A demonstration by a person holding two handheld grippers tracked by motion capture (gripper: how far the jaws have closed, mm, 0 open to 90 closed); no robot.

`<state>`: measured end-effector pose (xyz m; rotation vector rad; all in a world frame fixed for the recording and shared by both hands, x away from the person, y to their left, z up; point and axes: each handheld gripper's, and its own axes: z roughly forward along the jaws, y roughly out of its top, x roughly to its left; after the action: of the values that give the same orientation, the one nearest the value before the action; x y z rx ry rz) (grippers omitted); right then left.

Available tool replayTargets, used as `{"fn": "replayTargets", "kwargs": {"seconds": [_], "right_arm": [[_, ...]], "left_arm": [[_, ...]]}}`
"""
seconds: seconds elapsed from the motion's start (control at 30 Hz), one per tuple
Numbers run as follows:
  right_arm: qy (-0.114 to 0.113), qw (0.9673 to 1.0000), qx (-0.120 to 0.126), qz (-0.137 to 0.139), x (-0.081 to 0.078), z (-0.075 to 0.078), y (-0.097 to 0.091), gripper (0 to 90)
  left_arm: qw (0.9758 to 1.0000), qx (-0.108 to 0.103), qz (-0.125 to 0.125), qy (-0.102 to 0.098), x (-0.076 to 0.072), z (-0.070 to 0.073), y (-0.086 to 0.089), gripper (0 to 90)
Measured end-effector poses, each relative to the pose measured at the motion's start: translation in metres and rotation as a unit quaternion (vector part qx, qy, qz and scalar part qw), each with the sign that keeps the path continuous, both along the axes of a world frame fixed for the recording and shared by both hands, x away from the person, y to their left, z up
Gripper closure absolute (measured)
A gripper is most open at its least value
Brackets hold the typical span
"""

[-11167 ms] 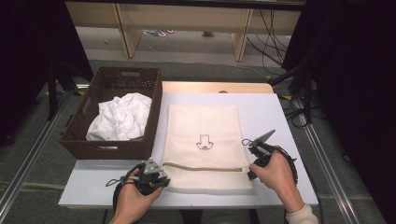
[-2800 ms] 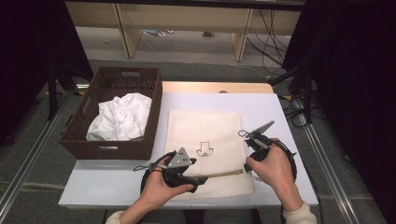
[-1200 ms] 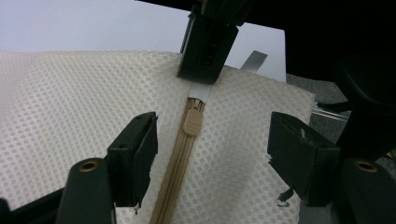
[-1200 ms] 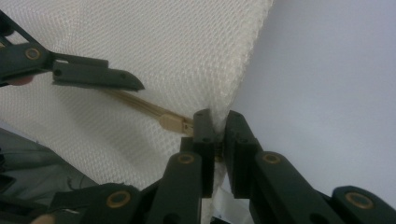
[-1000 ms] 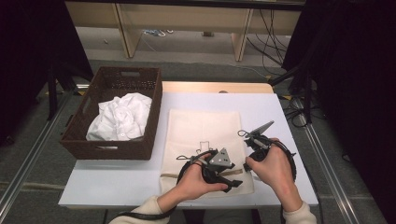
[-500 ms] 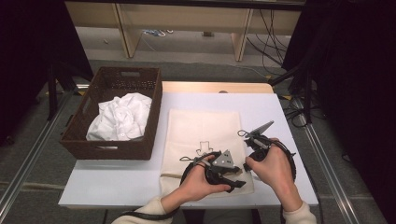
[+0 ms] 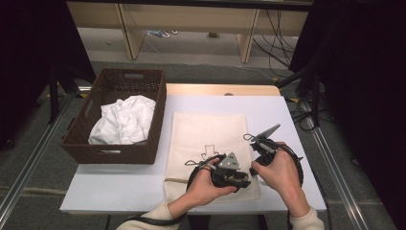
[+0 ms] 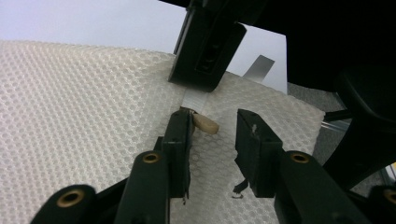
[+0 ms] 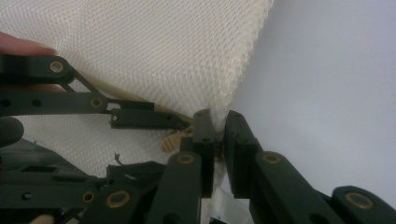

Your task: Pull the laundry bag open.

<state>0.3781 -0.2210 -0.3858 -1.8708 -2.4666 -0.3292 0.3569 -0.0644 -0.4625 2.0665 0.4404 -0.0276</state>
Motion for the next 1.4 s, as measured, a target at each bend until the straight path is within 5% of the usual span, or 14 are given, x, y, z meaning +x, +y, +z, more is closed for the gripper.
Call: {"fn": "replayTargets", "kwargs": {"seconds": [0.13,0.23,0.3,0.43,0.53,0.6,0.9,0.97,1.03,1.13,1.27,1.4], "right_arm": [[-0.001,1.0000,0.000,0.010,0.0004,-0.0001,-0.0010,84.6],[-0.002,0.9999,0.000,0.014,0.0007,-0.0005,-0.0013,84.6],[0.000,0.9999,0.000,0.015,0.0005,-0.0002,-0.0010,84.6],[-0.003,0.9999,0.000,0.013,0.0004,-0.0011,-0.0008,84.6],[-0.007,0.9999,0.002,0.009,0.0002,-0.0020,-0.0006,84.6],[-0.022,0.9993,0.002,0.028,0.0020,-0.0041,-0.0040,84.6],[0.009,0.9999,0.004,0.005,0.0007,-0.0008,-0.0014,84.6],[-0.013,0.9993,0.005,0.035,0.0029,-0.0037,-0.0061,84.6],[0.005,0.9999,0.003,0.015,0.0017,-0.0024,-0.0037,84.6],[-0.013,0.9993,0.000,0.035,0.0028,-0.0049,-0.0054,84.6],[0.007,0.9998,0.001,0.018,0.0019,-0.0040,-0.0035,84.7],[-0.004,0.9999,0.002,0.016,0.0011,-0.0064,-0.0017,84.7]], "left_arm": [[1.0000,0.005,0.007,0.000,0.0026,0.0000,0.0000,72.6],[0.9995,0.012,0.024,0.019,0.0030,0.0000,-0.0003,77.2],[0.9997,0.010,0.015,0.017,0.0055,0.0000,-0.0005,79.3],[0.9980,0.020,0.053,0.029,0.0034,0.0010,-0.0005,82.7],[0.9980,0.017,0.048,0.038,0.0021,0.0023,-0.0017,86.8],[0.9980,0.021,0.048,0.035,0.0023,0.0029,-0.0022,86.8],[0.9975,0.016,0.052,0.045,0.0014,0.0046,0.0004,87.0],[0.9968,0.016,0.059,0.050,-0.0001,0.0059,0.0011,87.0],[0.9968,0.014,0.057,0.054,0.0001,0.0059,0.0019,87.0],[0.9970,0.009,0.055,0.053,-0.0002,0.0058,0.0021,87.0],[0.9969,0.011,0.059,0.050,-0.0018,0.0071,0.0038,87.0],[0.9967,0.013,0.061,0.051,-0.0029,0.0086,0.0060,87.0]]}}
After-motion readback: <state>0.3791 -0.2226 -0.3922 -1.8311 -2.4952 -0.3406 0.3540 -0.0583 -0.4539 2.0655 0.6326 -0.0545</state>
